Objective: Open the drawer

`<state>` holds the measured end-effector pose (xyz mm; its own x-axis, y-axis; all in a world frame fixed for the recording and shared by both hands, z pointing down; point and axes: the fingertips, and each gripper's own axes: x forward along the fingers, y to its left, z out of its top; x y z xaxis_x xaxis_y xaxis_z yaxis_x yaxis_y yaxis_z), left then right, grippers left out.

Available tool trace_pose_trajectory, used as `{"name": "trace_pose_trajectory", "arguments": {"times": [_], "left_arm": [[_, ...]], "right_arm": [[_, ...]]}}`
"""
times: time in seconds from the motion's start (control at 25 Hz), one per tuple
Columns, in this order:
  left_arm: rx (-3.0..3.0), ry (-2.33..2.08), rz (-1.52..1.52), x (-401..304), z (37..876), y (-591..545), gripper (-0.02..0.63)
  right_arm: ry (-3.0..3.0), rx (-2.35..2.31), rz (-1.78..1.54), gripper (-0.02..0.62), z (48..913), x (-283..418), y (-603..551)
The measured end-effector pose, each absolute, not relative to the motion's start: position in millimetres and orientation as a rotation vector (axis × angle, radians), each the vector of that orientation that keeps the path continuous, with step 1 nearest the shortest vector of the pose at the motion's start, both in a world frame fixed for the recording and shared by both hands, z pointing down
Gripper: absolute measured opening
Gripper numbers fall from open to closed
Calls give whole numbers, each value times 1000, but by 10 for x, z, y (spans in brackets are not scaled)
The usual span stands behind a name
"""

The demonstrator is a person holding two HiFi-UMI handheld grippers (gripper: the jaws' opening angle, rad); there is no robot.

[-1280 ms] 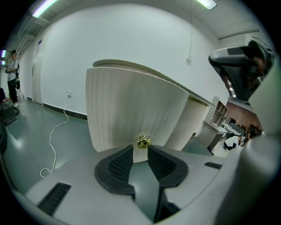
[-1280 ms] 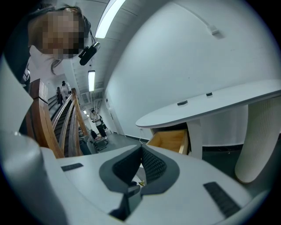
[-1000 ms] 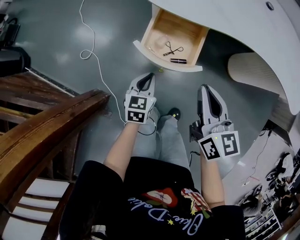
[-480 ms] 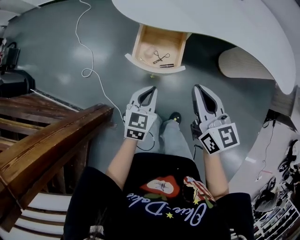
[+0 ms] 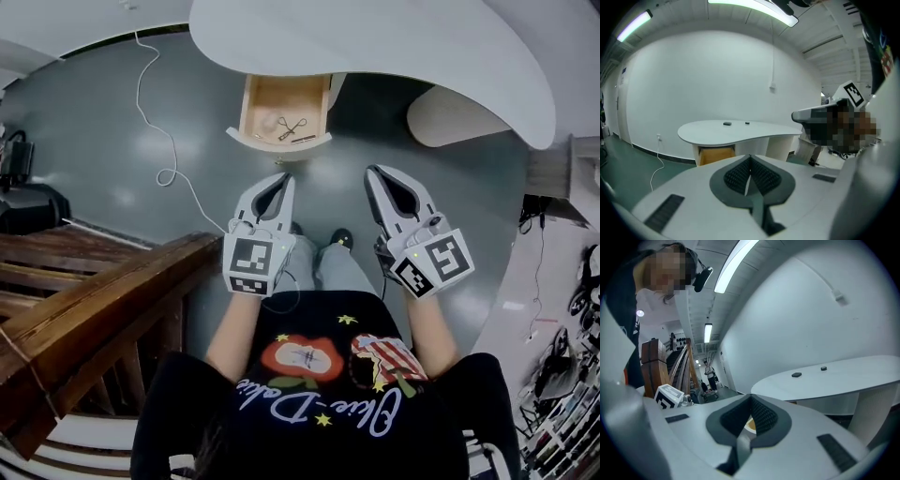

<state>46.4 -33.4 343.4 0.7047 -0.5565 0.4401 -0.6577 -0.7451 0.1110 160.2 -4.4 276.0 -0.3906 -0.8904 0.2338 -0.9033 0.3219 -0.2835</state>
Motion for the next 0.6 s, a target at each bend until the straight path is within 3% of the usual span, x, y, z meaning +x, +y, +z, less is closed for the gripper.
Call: {"name": "trace_pose_trajectory", "arguments": {"times": [0.6], "left_arm": [[2716,-993,431,564,2403,-195,5]], "right_arm": [[-2556,1755,473,0,2082,1863,316]]}}
